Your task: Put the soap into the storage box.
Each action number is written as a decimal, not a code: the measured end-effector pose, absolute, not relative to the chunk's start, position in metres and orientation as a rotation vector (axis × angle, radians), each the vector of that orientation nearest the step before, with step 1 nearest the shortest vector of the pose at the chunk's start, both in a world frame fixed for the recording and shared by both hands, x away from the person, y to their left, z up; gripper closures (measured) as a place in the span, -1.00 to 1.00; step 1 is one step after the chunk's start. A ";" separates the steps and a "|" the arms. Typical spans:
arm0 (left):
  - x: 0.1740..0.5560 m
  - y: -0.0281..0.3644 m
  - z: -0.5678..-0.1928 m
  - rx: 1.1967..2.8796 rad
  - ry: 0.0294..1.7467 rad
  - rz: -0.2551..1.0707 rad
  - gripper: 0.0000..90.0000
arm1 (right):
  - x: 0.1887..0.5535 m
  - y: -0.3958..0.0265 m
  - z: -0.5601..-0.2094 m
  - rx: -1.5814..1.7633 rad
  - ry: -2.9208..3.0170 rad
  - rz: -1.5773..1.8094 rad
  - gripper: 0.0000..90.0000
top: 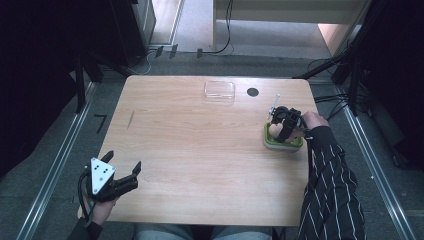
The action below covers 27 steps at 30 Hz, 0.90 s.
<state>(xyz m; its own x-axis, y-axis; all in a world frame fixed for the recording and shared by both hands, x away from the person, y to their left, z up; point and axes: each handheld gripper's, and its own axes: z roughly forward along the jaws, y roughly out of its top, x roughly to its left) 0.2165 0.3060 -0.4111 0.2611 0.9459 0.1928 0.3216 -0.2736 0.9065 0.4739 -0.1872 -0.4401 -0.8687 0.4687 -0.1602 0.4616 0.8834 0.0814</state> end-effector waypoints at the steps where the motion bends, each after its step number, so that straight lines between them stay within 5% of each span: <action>1: 0.216 0.306 -0.411 1.755 1.166 1.014 -0.70 | 0.474 -0.188 -0.441 0.714 2.878 0.066 -0.26; 27: 0.216 0.305 -0.411 1.753 1.162 1.017 -0.70 | 0.474 -0.187 -0.438 0.741 2.846 0.037 -0.32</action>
